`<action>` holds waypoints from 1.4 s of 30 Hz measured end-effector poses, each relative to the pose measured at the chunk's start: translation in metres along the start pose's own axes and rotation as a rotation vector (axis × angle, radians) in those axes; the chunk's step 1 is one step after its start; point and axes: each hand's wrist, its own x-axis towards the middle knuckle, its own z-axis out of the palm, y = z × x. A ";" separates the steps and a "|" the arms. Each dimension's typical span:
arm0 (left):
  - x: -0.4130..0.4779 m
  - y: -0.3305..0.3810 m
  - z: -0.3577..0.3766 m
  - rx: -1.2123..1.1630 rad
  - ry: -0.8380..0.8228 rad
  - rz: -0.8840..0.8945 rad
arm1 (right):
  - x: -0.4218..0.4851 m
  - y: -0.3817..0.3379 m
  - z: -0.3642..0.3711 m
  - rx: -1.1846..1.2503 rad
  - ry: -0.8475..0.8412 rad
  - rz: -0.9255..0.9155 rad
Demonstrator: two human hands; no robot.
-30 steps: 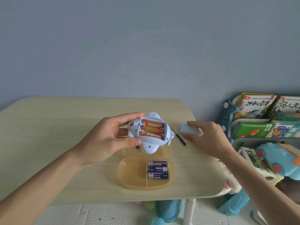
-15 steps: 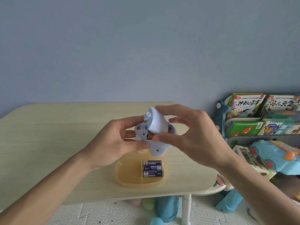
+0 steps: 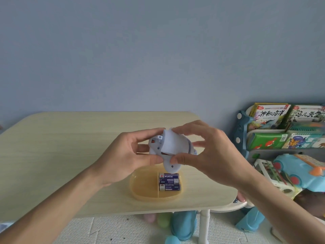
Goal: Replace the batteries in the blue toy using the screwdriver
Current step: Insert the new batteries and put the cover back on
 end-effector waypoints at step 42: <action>0.008 0.005 -0.004 0.075 0.044 0.025 | 0.001 0.020 -0.004 0.229 0.019 0.106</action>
